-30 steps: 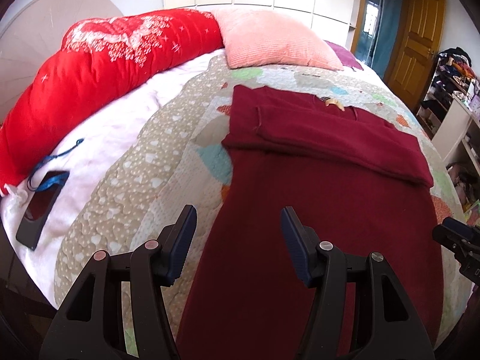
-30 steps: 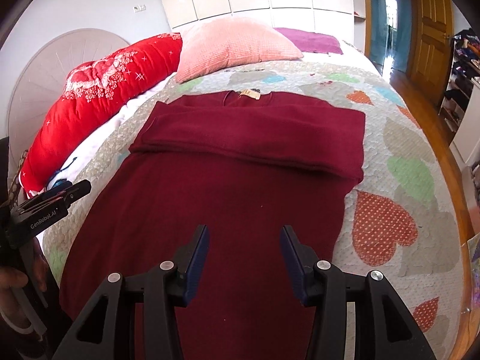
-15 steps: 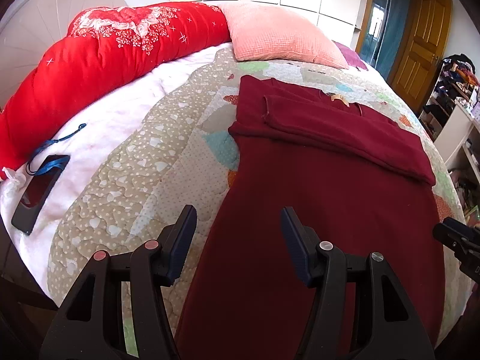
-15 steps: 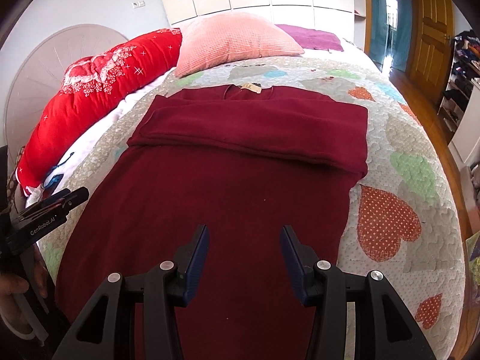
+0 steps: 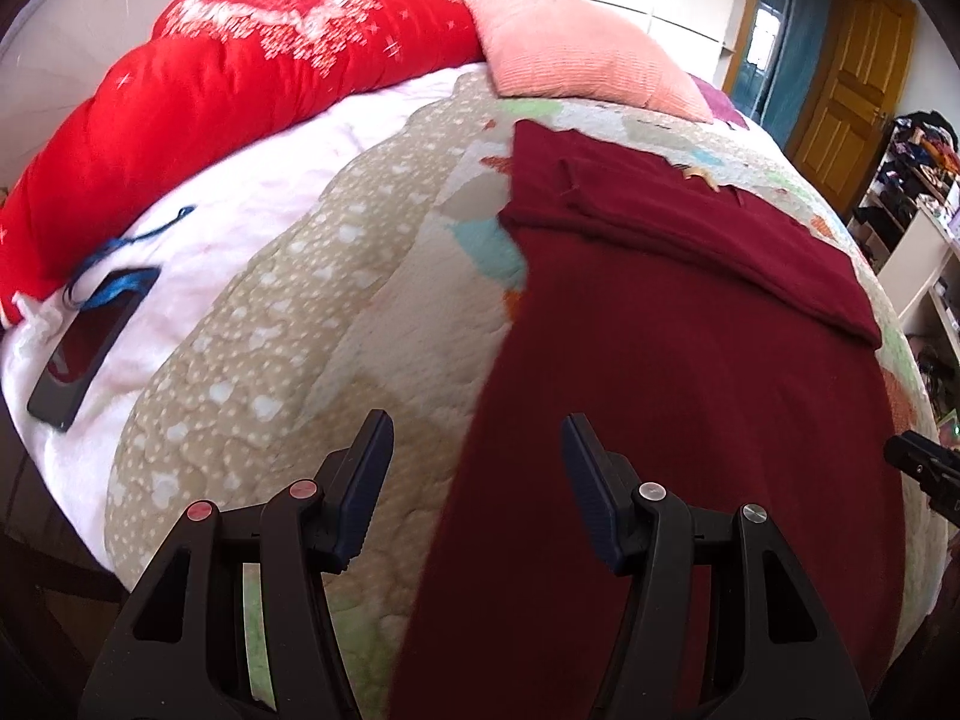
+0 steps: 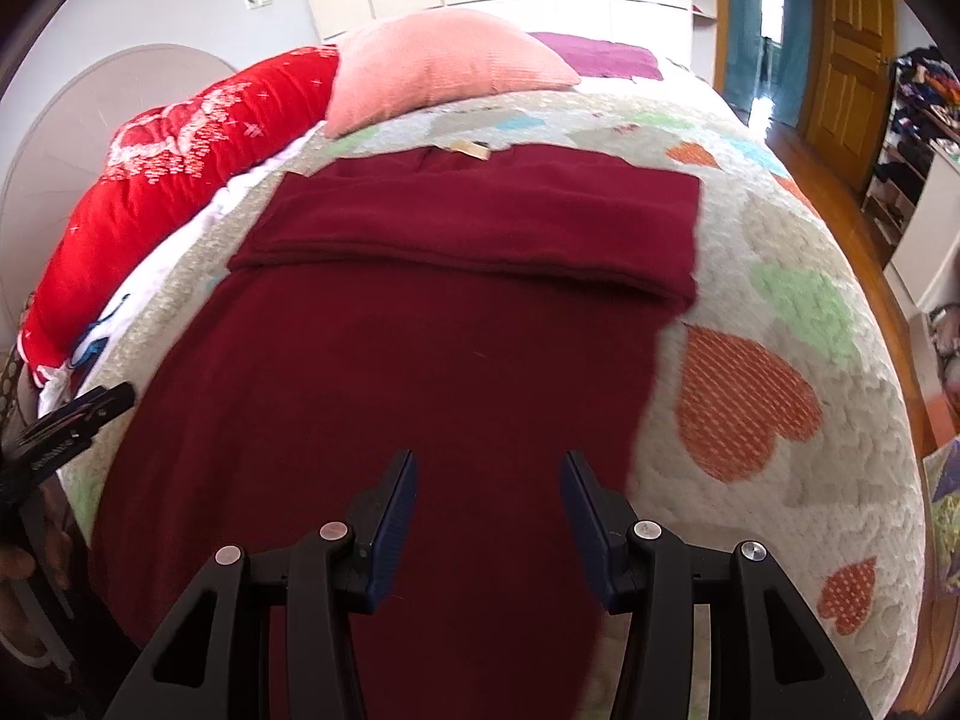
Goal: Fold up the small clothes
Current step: 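Move both open tools toward the hem of the sweater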
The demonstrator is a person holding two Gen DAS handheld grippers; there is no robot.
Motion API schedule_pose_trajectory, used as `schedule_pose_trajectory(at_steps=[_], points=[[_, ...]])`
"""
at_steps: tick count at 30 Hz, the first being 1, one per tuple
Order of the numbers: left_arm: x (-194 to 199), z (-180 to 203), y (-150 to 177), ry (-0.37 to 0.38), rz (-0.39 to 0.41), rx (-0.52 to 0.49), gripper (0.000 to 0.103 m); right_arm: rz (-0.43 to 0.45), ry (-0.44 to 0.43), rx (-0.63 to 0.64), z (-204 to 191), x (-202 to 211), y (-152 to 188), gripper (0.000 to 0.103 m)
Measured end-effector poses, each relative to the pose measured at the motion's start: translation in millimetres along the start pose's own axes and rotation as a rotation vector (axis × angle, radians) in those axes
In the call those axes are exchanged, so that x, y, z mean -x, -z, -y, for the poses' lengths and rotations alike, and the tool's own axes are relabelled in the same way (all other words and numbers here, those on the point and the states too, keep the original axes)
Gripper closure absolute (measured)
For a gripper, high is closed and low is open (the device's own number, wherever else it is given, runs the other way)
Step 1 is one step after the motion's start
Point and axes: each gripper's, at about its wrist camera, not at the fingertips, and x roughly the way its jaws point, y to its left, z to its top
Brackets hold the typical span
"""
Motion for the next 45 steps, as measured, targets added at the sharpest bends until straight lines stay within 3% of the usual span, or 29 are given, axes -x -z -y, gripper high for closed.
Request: schedule_pose_trajectory(at_steps=[9, 18, 24, 31, 37, 42, 45], points=[[-15, -6, 3, 0.019, -0.044, 0.019, 0.045, 0.037, 0.048, -0.126, 54, -13, -25, 0.056], [-23, -8, 7, 0.003, -0.062, 0.007, 0.045, 0.057, 0.106, -0.186, 81, -31, -58, 0.056], [-27, -8, 9, -0.007, -0.061, -0.007, 0.045, 0.083, 0.051, -0.287, 104, -37, -77, 0.056], [-25, -13, 8, -0.002, -0.068, -0.017, 0.045, 0.005, 0.192, -0.143, 100, -69, -86, 0.056], [-18, -16, 10, 0.022, -0.079, -0.007, 0.045, 0.011, 0.156, -0.164, 100, -50, -78, 0.056], [-8, -16, 16, 0.056, -0.090, -0.011, 0.045, -0.060, -0.040, -0.120, 78, -21, -44, 0.054], [-5, -17, 21, 0.093, -0.114, 0.001, 0.045, -0.099, -0.111, -0.072, 62, -10, -15, 0.054]])
